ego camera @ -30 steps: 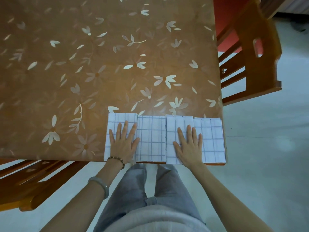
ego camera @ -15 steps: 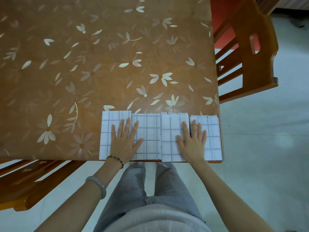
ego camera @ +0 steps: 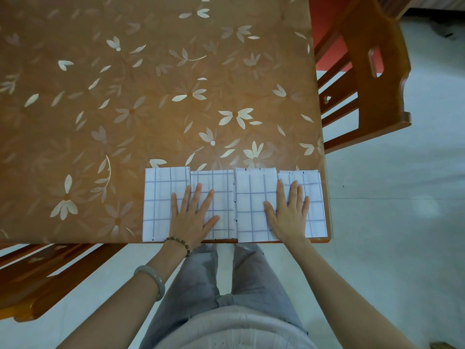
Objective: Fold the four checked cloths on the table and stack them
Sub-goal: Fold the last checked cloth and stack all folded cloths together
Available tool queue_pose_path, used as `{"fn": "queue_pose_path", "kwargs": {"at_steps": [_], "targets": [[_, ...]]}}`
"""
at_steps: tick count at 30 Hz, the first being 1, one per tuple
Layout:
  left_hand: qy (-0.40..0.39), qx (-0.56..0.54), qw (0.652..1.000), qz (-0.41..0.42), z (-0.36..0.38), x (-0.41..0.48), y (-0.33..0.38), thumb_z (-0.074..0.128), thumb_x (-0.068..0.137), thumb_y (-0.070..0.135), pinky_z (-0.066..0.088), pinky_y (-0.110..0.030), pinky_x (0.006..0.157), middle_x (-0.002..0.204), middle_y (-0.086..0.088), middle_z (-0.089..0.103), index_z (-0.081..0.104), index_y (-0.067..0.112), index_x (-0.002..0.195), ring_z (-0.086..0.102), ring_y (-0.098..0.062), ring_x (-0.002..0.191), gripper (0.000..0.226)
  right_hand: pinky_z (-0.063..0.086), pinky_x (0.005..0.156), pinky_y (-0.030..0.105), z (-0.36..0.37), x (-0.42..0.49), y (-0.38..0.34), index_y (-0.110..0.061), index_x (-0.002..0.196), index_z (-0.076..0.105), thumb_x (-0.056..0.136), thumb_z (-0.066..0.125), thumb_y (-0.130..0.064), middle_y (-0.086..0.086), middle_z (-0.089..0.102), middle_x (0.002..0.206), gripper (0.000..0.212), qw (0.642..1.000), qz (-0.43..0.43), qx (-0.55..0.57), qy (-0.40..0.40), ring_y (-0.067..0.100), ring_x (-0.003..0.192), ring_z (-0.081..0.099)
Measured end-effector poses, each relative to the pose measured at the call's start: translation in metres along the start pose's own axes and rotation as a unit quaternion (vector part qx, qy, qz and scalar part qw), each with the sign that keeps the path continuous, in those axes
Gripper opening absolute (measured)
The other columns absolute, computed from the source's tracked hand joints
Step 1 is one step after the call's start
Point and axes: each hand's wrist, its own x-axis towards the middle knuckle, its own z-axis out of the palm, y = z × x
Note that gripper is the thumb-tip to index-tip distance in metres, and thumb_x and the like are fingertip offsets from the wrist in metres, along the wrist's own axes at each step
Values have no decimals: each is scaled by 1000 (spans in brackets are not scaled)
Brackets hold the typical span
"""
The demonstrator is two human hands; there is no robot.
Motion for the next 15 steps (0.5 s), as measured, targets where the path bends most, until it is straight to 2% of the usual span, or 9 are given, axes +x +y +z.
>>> {"fn": "queue_pose_path", "kwargs": {"at_steps": [2, 5, 9, 12, 15], "targets": [[-2, 0, 1000, -1, 0, 0, 0, 11, 90, 70, 9, -58, 111, 155, -11, 27, 21, 28, 148, 23, -36, 142, 72, -3, 115, 50, -4, -2, -1, -28, 153, 7, 90, 10, -66, 15, 5, 160, 73, 999, -30, -18, 10, 36, 146, 5], [-1, -4, 1000, 1, 0, 0, 0, 9, 90, 70, 6, -56, 111, 155, -11, 27, 19, 29, 148, 23, -37, 142, 73, -7, 115, 48, 1, -4, 2, -30, 152, 5, 90, 6, -66, 13, 1, 160, 72, 997, -62, -42, -2, 32, 147, -5], [0, -5, 1000, 4, 1, -1, -4, 10, 90, 70, 9, -59, 112, 156, -10, 26, 18, 30, 149, 22, -36, 142, 72, -3, 116, 49, 13, -5, 10, -30, 152, 3, 92, 8, -64, 12, 5, 160, 69, 998, -41, -49, -6, 32, 147, 1], [-6, -8, 1000, 6, 1, -2, -4, 10, 90, 70, 14, -63, 111, 156, -10, 24, 17, 30, 149, 20, -36, 143, 72, -8, 115, 47, 14, -3, 14, -33, 150, -4, 92, 8, -65, 11, 0, 161, 68, 998, -40, -56, -12, 31, 147, -4], [-12, -5, 1000, 4, 1, -1, -4, 10, 90, 70, 10, -61, 111, 156, -10, 23, 16, 30, 149, 19, -36, 143, 72, -9, 115, 47, 13, -3, 12, -34, 150, -6, 91, 5, -66, 10, -2, 161, 68, 998, -40, -55, -11, 30, 147, -7]]}}
